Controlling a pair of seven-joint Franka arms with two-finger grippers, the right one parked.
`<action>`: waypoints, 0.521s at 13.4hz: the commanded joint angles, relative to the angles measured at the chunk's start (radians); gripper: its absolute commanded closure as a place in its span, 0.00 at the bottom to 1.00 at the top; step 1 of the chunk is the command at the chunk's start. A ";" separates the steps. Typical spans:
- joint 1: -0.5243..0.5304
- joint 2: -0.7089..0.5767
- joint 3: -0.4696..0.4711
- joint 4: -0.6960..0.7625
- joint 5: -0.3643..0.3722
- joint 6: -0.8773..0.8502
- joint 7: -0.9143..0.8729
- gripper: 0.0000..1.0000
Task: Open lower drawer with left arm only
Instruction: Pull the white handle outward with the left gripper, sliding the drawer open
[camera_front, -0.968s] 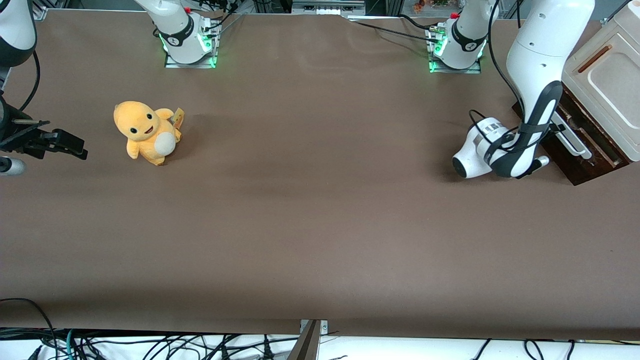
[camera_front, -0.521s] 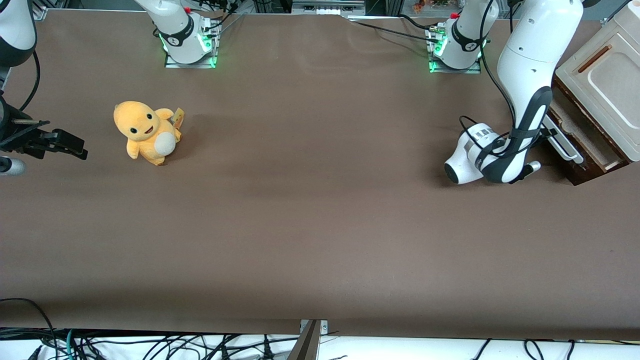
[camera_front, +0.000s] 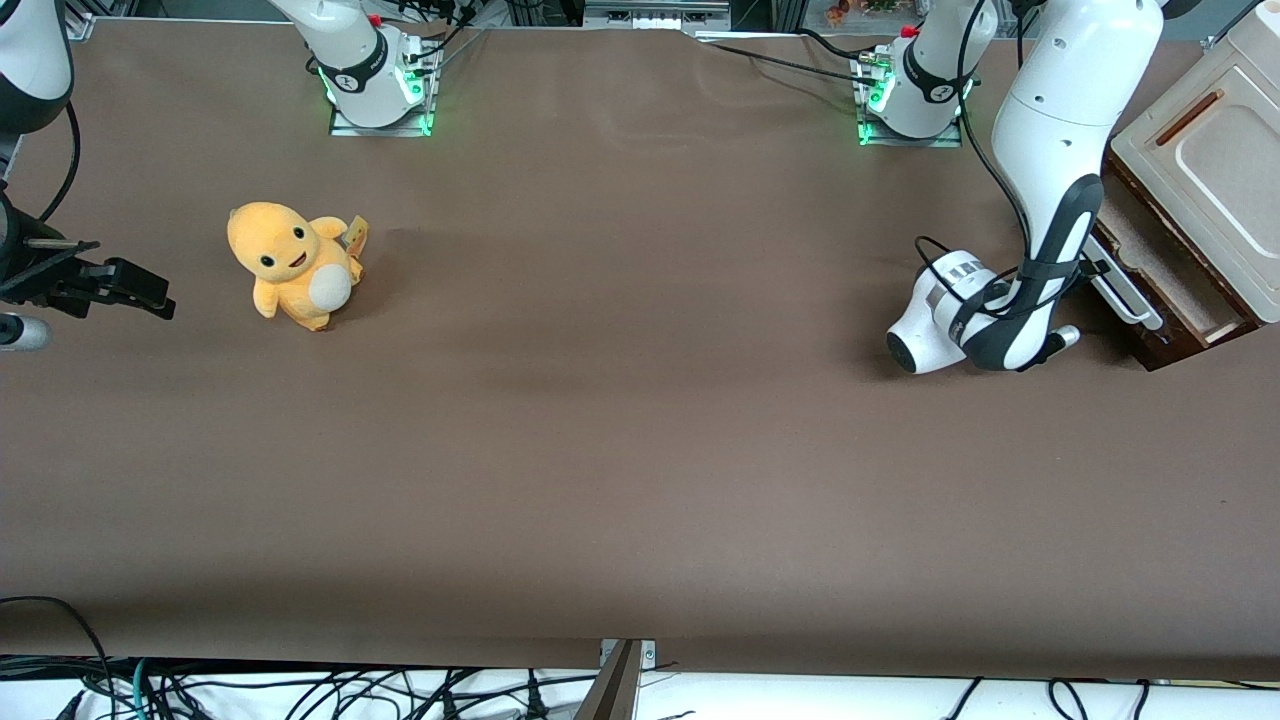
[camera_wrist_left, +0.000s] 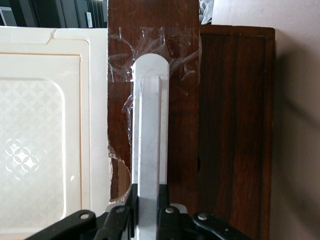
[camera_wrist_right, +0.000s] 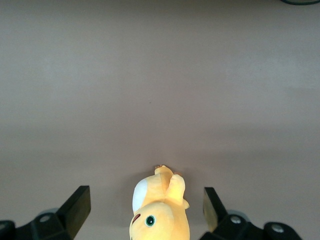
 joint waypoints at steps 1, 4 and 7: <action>-0.035 0.016 0.001 0.065 -0.041 -0.036 0.025 0.94; -0.037 0.016 0.001 0.066 -0.052 -0.040 0.025 0.94; -0.037 0.016 0.001 0.066 -0.052 -0.040 0.025 0.93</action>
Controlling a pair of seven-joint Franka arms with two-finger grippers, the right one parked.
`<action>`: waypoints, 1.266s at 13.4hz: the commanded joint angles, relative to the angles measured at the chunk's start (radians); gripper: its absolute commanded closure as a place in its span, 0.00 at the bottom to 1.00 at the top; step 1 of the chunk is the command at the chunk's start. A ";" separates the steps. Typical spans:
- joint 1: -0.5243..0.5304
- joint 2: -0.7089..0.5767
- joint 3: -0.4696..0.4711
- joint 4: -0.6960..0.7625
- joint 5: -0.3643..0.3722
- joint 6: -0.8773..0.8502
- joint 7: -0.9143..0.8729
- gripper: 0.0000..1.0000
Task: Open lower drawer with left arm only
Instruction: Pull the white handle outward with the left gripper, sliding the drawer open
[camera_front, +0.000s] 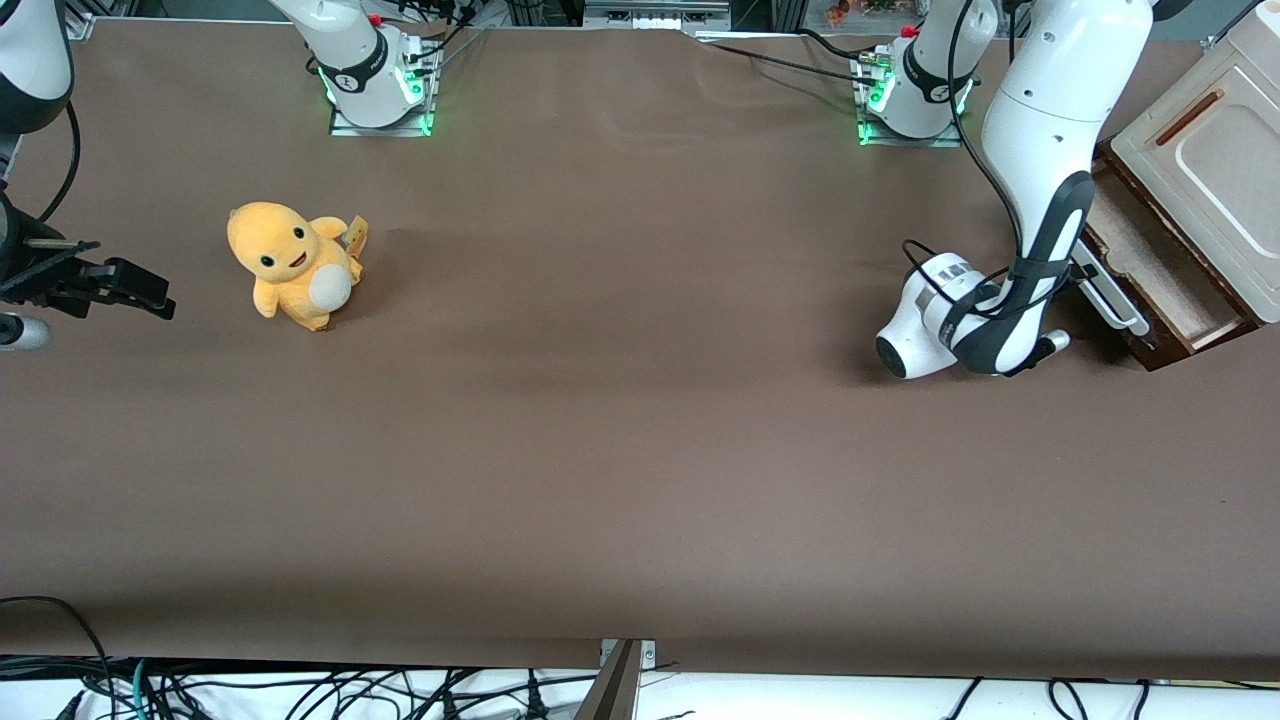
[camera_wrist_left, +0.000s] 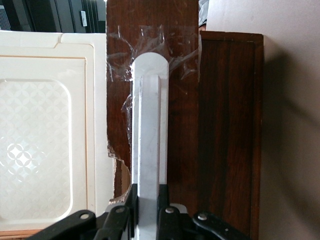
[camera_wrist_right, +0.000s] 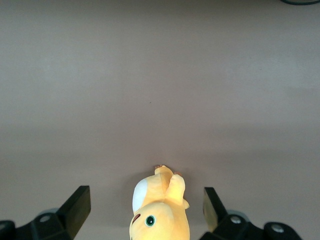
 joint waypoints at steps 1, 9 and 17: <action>-0.009 0.013 0.004 0.035 -0.024 -0.029 0.010 0.93; -0.007 0.018 0.004 0.035 -0.023 -0.025 0.012 0.00; -0.003 -0.019 0.003 0.149 -0.102 -0.026 0.228 0.00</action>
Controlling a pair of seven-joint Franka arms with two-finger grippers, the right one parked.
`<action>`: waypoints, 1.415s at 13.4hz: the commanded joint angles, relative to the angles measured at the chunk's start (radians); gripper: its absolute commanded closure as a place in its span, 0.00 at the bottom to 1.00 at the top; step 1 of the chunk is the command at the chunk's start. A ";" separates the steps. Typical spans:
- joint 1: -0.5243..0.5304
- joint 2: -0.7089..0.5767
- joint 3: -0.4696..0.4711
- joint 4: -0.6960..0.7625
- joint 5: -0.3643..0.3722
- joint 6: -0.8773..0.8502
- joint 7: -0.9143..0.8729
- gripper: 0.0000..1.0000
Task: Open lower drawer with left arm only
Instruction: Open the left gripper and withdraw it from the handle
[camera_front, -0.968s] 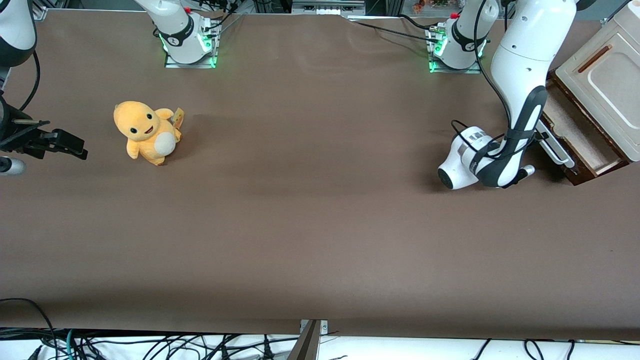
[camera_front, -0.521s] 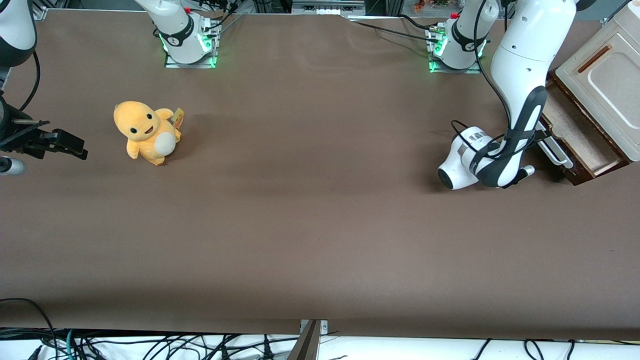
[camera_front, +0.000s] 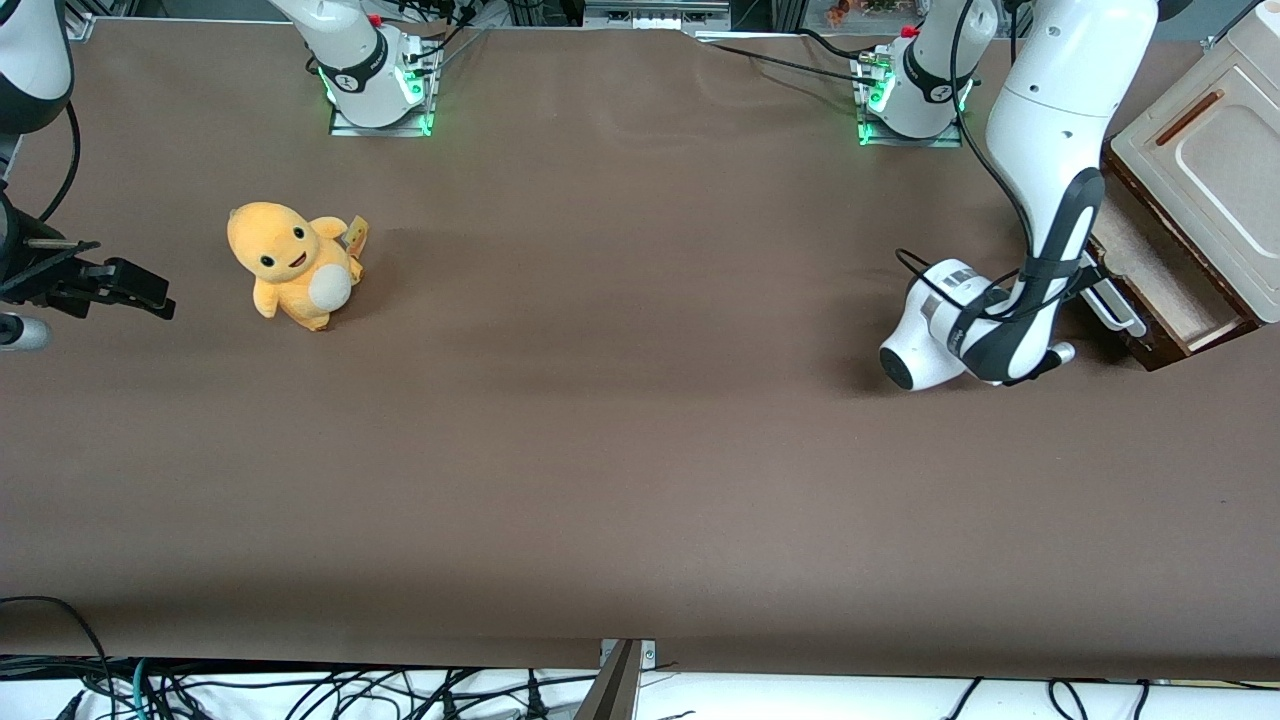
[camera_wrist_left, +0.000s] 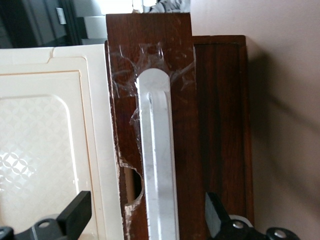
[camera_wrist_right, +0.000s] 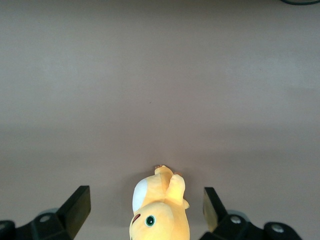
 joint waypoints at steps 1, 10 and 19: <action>-0.004 -0.016 -0.008 0.089 -0.094 -0.018 0.087 0.00; 0.005 -0.110 -0.025 0.356 -0.463 -0.025 0.446 0.00; 0.103 -0.315 -0.024 0.408 -0.857 0.076 0.765 0.00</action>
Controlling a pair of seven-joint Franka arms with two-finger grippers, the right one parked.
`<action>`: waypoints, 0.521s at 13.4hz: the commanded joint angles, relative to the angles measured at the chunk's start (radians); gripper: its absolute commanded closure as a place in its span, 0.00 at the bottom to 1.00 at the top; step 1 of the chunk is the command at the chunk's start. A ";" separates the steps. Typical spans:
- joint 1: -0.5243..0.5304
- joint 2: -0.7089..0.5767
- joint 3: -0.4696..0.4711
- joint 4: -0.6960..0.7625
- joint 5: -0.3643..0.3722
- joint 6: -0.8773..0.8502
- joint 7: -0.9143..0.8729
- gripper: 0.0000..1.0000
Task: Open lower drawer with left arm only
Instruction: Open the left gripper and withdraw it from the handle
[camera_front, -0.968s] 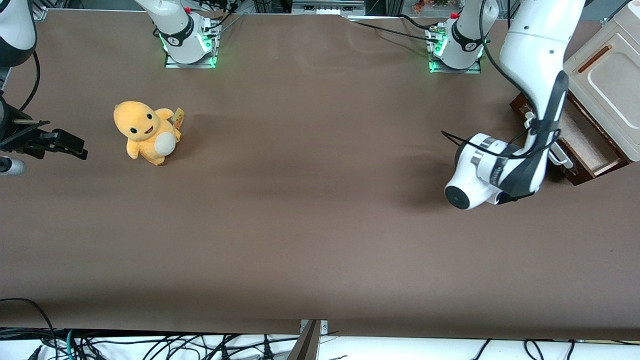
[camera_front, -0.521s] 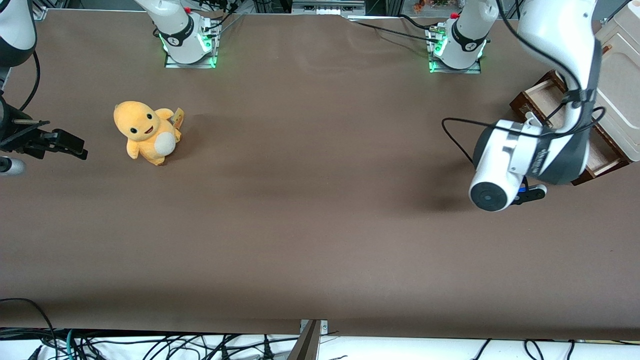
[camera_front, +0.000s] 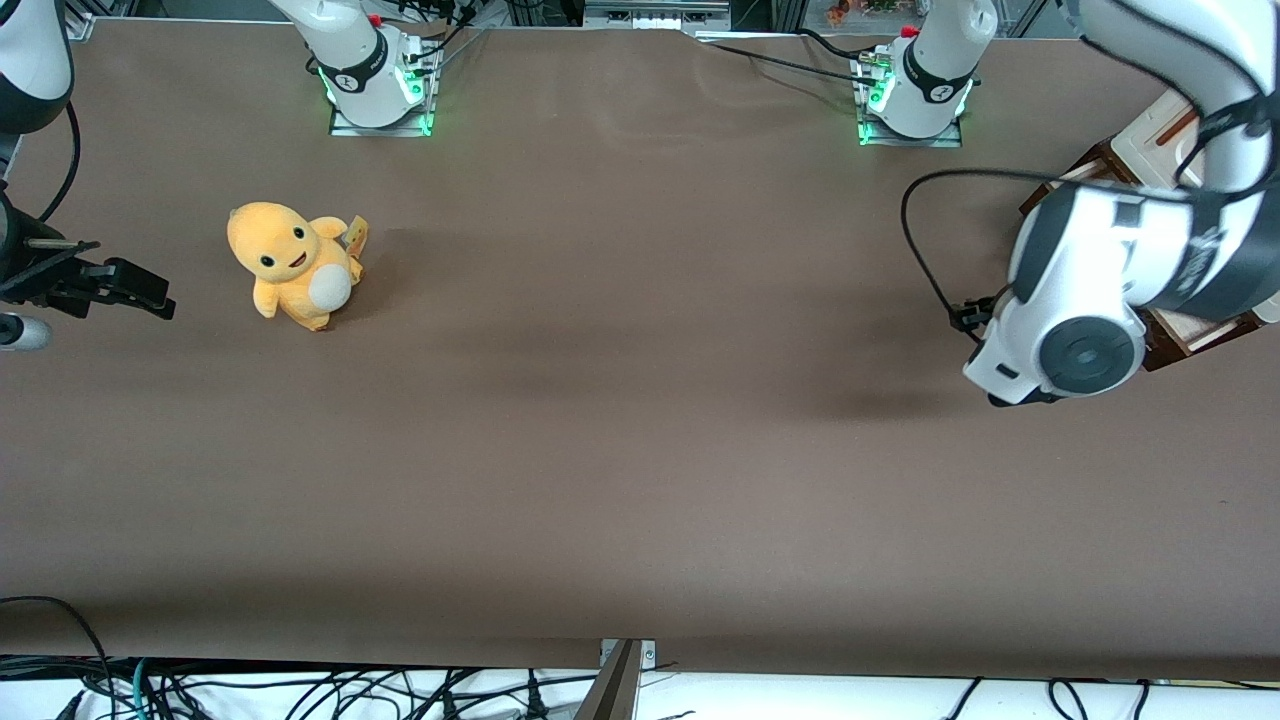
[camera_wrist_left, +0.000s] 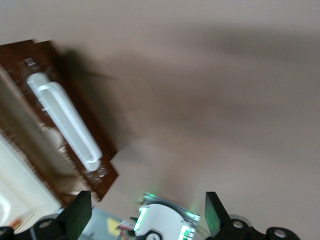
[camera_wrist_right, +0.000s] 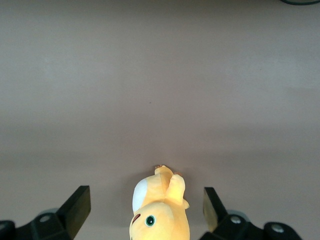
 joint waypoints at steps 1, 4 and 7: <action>0.064 -0.096 -0.001 -0.034 -0.099 0.065 0.129 0.00; 0.064 -0.195 -0.010 -0.086 -0.117 0.143 0.175 0.00; 0.064 -0.291 -0.030 -0.169 -0.137 0.211 0.221 0.00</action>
